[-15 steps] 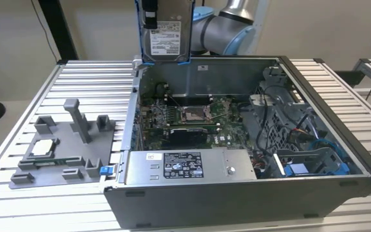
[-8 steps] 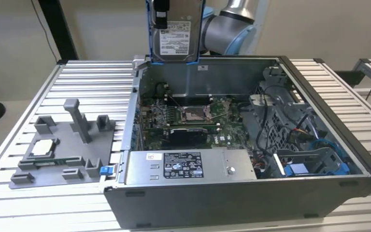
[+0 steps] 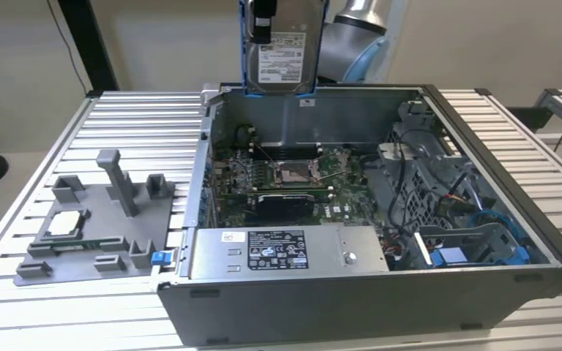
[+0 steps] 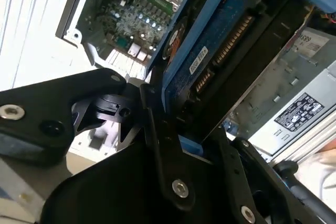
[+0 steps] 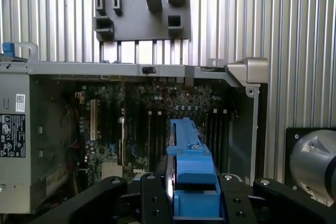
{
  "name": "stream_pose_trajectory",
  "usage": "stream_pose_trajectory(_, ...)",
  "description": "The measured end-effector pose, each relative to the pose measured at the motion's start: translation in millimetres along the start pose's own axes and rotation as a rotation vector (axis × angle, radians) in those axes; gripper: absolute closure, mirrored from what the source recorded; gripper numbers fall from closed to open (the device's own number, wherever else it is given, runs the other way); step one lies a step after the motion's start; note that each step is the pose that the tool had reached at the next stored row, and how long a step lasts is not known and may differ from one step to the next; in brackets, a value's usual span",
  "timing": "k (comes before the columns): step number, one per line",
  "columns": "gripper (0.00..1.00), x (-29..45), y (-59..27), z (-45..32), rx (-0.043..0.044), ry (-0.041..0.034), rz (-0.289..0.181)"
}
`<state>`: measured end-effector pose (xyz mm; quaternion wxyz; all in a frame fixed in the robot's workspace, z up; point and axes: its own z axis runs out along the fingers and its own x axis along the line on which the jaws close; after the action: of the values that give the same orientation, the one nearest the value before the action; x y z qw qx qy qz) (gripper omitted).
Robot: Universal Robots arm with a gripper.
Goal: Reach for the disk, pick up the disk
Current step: 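Pick up the disk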
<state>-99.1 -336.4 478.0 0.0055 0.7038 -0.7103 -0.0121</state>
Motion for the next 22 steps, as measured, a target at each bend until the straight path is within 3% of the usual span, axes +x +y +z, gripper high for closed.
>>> stream_pose_trajectory(22, 1.0, -0.5, -62.2, -1.6, -0.0007, 0.0001, 0.0)
